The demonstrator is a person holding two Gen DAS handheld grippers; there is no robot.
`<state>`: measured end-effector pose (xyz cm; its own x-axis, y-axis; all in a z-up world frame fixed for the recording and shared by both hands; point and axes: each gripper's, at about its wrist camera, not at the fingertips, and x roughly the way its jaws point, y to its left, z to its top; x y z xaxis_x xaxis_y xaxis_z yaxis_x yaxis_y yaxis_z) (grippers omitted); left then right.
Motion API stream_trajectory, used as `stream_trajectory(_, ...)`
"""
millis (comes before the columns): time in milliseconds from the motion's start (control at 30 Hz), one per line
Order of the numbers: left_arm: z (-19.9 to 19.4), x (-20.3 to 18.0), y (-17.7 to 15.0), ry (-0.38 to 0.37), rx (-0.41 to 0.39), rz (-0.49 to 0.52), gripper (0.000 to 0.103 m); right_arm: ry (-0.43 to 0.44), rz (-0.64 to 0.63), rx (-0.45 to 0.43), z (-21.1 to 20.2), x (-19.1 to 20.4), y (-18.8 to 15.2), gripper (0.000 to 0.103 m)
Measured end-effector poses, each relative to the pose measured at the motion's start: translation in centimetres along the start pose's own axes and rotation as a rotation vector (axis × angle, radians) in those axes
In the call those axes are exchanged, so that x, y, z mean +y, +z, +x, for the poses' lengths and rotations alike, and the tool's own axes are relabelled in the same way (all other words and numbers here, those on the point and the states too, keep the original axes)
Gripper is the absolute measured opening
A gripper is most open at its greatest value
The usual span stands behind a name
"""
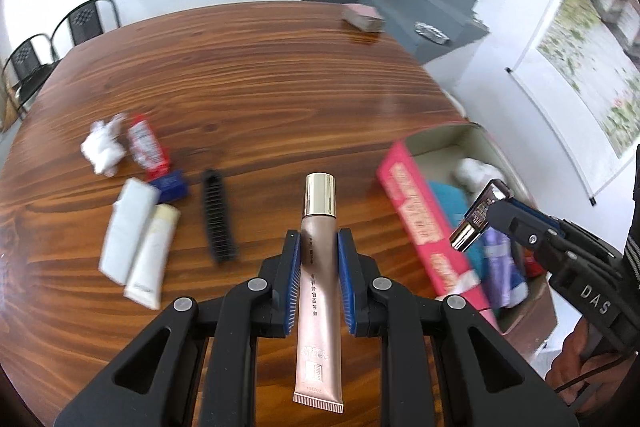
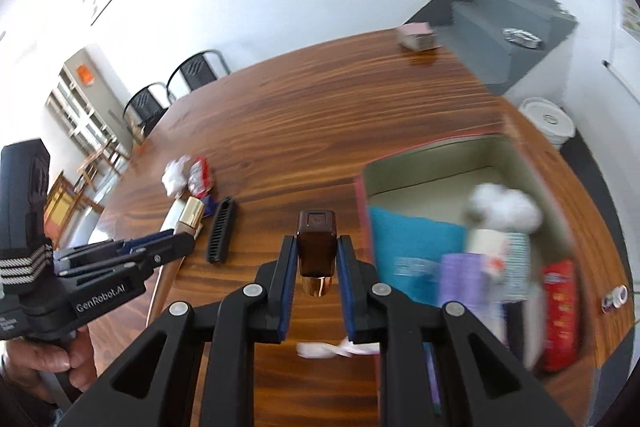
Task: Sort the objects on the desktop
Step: 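Carry the beige tube and brown bottle over the pink tin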
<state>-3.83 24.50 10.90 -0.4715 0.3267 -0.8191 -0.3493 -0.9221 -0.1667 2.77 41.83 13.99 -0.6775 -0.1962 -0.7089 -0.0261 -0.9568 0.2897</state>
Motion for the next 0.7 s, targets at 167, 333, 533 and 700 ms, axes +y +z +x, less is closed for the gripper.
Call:
stream_trajectory(167, 0.6, -4.6, 0.4, -0.047, -0.006, 0.05, 0.02, -0.047, 0.047, -0.037, -2.8, -3.8, -0.1, 0.022)
stream_trajectory(333, 1.2, -9.0, 0.9, -0.092, -0.015, 0.112, 0.02, -0.078, 0.088, -0.049, -4.2, -6.9, -0.5, 0.022)
stream_trajectory(533, 2.1, -12.6, 1.6, -0.14, -0.005, 0.146, 0.021, -0.088, 0.108, -0.044, -5.1, -9.3, -0.7, 0.022)
stream_trajectory(700, 2.6, -13.6, 2.0, -0.158, 0.011, 0.113, 0.057, -0.088, 0.138, -0.035, -4.9, -10.6, -1.1, 0.03)
